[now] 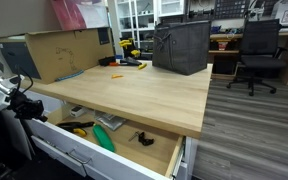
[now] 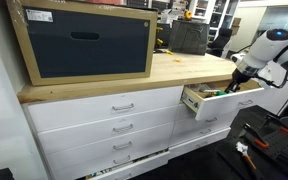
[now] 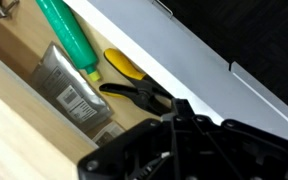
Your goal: Close the topmost drawers.
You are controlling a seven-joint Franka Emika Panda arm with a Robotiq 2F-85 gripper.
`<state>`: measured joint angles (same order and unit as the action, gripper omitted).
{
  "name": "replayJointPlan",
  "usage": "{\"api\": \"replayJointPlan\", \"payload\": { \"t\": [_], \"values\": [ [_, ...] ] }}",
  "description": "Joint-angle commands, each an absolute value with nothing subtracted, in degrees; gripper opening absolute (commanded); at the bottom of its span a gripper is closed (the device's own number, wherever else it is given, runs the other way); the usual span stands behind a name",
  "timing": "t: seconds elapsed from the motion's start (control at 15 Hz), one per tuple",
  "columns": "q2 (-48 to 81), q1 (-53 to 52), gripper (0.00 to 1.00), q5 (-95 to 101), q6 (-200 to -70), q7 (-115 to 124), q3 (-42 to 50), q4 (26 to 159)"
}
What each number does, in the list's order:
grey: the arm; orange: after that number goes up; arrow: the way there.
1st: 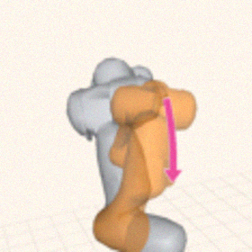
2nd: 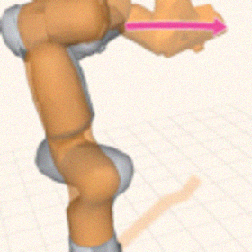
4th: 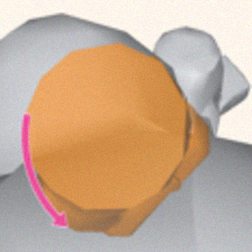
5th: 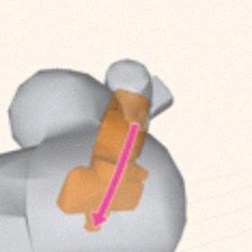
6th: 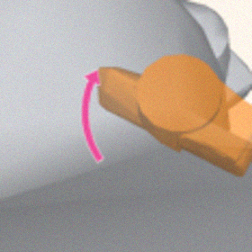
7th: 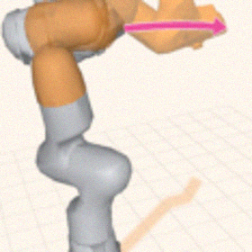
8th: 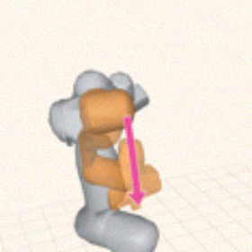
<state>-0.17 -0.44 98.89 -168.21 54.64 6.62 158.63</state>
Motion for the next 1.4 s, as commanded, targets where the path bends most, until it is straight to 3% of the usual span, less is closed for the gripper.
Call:
{"api": "replayJointPlan", "payload": {
  "t": [0.0,0.6,1.33],
  "values": [
    [-4.64,-0.34,0.0,99.8,-168.95,54.91,6.72,160.14],
    [6.5,0.25,0.0,83.65,-168.81,41.39,7.4,158.94],
    [6.79,0.31,0.0,68.55,-166.15,29.57,5.47,159.01]
  ]
}}
